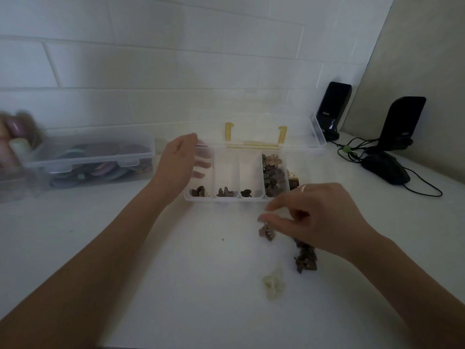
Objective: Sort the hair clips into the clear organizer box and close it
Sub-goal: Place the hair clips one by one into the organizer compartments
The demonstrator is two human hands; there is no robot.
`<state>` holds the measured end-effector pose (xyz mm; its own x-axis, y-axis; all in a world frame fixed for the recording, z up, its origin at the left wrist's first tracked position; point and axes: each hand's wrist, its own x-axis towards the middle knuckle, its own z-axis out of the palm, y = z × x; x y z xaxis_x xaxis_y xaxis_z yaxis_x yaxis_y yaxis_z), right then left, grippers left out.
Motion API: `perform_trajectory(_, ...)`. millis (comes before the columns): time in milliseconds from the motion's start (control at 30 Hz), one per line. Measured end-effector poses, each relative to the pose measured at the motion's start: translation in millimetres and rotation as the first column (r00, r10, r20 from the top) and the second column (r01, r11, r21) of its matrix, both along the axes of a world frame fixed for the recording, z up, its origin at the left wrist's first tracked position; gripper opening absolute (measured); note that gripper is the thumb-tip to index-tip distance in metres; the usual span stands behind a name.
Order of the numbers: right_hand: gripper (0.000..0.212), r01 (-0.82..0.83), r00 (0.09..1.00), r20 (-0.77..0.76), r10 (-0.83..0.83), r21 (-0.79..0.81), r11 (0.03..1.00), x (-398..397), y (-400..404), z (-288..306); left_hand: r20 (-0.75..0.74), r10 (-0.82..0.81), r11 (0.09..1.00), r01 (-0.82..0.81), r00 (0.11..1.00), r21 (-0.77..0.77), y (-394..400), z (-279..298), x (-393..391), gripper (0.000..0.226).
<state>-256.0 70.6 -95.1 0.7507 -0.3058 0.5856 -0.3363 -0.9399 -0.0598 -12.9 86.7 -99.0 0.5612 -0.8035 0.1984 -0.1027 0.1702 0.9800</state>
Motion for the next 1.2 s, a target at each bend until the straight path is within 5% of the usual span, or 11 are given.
perform_trajectory(133, 0.042, 0.0, 0.986, -0.166, -0.002, -0.008, 1.0, 2.9, -0.6, -4.5, 0.0, 0.0, 1.0, 0.0, 1.0, 0.0, 0.3, 0.6, -0.7, 0.029)
perform_trajectory(400, 0.021, 0.001, 0.972, -0.236, 0.01, 0.044, 0.999, 4.6, -1.8, -7.3, -0.008, -0.004, 1.0, 0.003, 1.0, -0.011, 2.2, 2.2, -2.2, 0.029)
perform_trajectory(667, 0.027, -0.029, 0.999, 0.021, 0.028, 0.046, 0.998, 7.9, 2.8, -10.2, 0.027, 0.013, 1.0, -0.013, 1.0, -0.028, 0.6, 0.7, -1.7, 0.029)
perform_trajectory(1000, 0.009, -0.056, 0.985, 0.172, 0.031, 0.142, 0.988, 9.2, -0.8, -15.0, 0.062, 0.017, 0.998, -0.013, 0.998, -0.064, 1.5, -1.1, -1.1, 0.027)
perform_trajectory(1200, 0.02, -0.018, 0.969, 0.247, -0.009, 0.107, 0.994, 14.2, 0.4, -13.8, 0.104, 0.029, 0.996, -0.02, 0.994, -0.089, 1.8, -3.3, -2.6, 0.029)
